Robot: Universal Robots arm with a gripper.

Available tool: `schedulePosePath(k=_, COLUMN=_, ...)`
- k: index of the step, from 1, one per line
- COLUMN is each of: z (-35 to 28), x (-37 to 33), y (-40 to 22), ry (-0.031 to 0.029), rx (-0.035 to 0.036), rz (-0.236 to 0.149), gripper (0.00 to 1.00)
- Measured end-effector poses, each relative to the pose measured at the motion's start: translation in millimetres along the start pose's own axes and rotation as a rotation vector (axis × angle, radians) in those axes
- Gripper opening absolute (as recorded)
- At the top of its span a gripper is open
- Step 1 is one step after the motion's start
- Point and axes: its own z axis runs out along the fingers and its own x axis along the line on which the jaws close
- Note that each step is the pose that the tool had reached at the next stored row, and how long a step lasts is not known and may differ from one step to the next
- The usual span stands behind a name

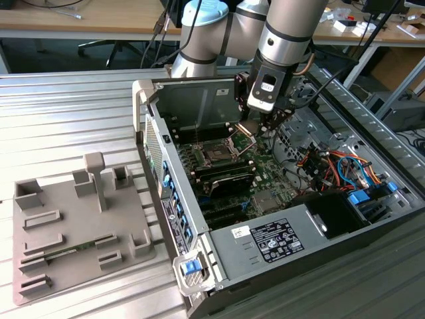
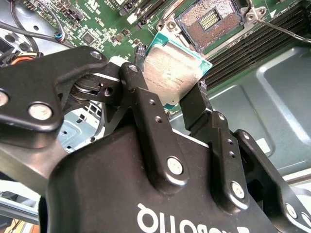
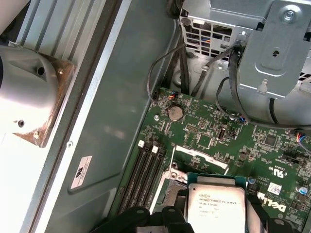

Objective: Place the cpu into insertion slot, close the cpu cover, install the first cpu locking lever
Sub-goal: 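Place the cpu into insertion slot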

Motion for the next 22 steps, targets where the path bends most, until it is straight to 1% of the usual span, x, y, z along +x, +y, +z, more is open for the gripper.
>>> schedulePosePath(k=22, z=0.4, x=0.0, y=0.0, ry=-0.0018, rx=-0.0003, rz=0.022, gripper=0.55)
